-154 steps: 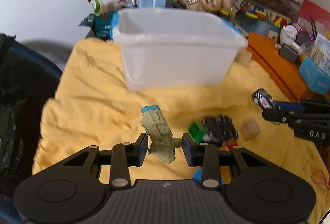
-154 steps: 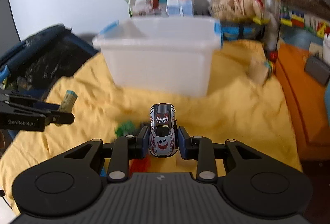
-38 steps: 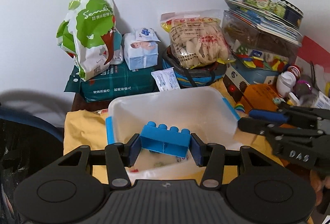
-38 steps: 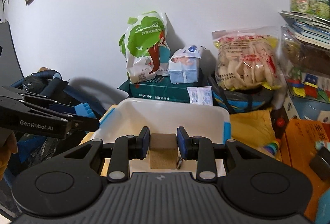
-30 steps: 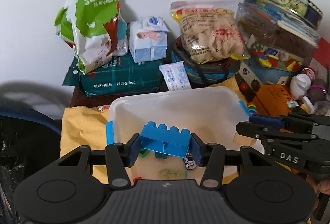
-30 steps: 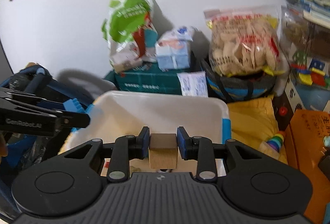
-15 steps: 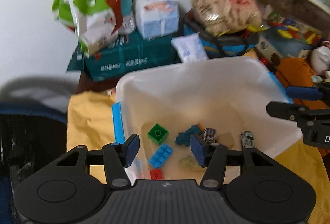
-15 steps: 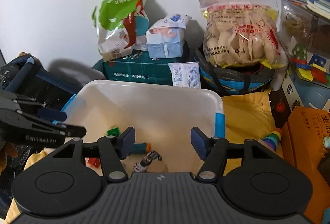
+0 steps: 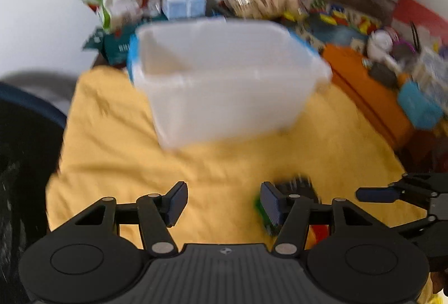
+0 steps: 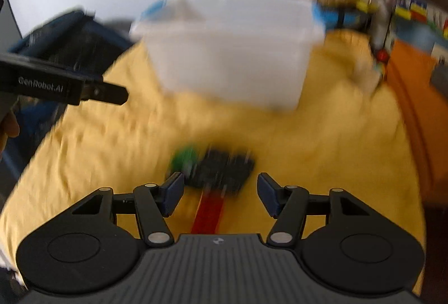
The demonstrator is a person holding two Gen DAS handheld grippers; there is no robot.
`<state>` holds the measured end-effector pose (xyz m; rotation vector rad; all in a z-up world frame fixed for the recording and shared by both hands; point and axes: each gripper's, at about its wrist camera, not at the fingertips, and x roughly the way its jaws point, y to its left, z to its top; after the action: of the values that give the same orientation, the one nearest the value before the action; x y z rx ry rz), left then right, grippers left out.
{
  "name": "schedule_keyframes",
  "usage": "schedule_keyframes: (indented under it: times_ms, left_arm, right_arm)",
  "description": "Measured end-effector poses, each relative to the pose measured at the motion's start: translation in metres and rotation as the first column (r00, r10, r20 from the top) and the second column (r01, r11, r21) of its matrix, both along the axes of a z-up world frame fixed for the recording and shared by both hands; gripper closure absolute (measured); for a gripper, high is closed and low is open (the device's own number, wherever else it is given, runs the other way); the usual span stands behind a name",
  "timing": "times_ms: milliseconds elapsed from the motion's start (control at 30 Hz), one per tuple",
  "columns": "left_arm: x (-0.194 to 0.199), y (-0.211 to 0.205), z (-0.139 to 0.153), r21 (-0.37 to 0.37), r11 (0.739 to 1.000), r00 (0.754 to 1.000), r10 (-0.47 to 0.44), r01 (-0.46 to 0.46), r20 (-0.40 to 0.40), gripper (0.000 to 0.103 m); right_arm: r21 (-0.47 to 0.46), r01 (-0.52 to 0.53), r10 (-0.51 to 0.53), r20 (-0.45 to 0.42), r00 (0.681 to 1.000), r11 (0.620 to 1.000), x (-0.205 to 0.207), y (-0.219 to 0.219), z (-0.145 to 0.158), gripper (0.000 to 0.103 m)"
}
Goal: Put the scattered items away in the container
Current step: 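Grasp the long red brick with right tool while left tool grasps yellow block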
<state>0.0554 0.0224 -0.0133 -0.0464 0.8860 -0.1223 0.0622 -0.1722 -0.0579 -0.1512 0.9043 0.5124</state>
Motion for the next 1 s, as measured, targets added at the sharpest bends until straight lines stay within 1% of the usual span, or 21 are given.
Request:
schedule_keyframes:
  times_ms: [67, 100, 167, 300, 333, 433, 600, 833, 900, 933, 1000]
  left_arm:
    - [-0.011, -0.008, -0.012, -0.014, 1.0, 0.999, -0.018, 0.018, -0.03, 0.042]
    - [-0.015, -0.012, -0.017, -0.02, 0.999, 0.999, -0.031, 0.03, -0.038, 0.042]
    - [-0.022, -0.02, -0.028, -0.024, 0.998, 0.996, -0.066, 0.065, -0.053, 0.042]
    - [-0.029, -0.037, -0.042, -0.013, 0.99, 0.988, -0.144, 0.144, -0.053, 0.042]
    - [-0.029, -0.042, -0.045, -0.01, 0.987, 0.986, -0.159, 0.159, -0.054, 0.042]
    - [-0.024, -0.053, -0.053, 0.004, 0.983, 0.981, -0.184, 0.185, -0.059, 0.042]
    - [-0.015, -0.06, -0.065, 0.003, 0.986, 0.984, -0.165, 0.165, -0.068, 0.042]
    - [-0.004, -0.076, -0.078, 0.016, 0.984, 0.981, -0.178, 0.179, -0.074, 0.042]
    - [-0.004, -0.08, -0.08, 0.02, 0.981, 0.98, -0.189, 0.191, -0.066, 0.044]
    - [-0.004, -0.082, -0.081, 0.017, 0.98, 0.979, -0.195, 0.197, -0.064, 0.047]
    - [-0.005, -0.085, -0.081, 0.013, 0.978, 0.977, -0.207, 0.208, -0.054, 0.047]
  right_arm:
    - [-0.019, -0.009, 0.008, -0.012, 1.0, 1.0, -0.01, 0.005, -0.011, 0.045]
    - [-0.037, -0.01, 0.01, -0.007, 1.0, 0.999, -0.012, 0.008, -0.015, 0.049]
    - [-0.051, -0.004, 0.003, -0.02, 1.0, 0.999, -0.012, 0.012, -0.023, 0.053]
    - [-0.06, 0.003, -0.007, -0.054, 0.998, 0.998, -0.007, 0.012, -0.037, 0.073]
    - [-0.05, 0.008, -0.011, -0.059, 0.998, 0.999, -0.008, 0.009, -0.039, 0.074]
    - [-0.045, 0.035, -0.037, -0.045, 0.998, 0.998, -0.01, -0.003, -0.037, 0.075]
    - [-0.058, 0.082, -0.083, -0.02, 0.996, 0.995, -0.012, -0.025, -0.037, 0.075]
    - [-0.049, 0.133, -0.134, -0.015, 0.991, 0.99, -0.006, -0.043, -0.036, 0.075]
    - [-0.045, 0.142, -0.142, -0.014, 0.99, 0.989, -0.005, -0.047, -0.036, 0.075]
    - [-0.044, 0.146, -0.147, -0.014, 0.989, 0.988, -0.005, -0.049, -0.036, 0.075]
    - [-0.041, 0.155, -0.155, -0.015, 0.988, 0.987, -0.004, -0.054, -0.036, 0.075]
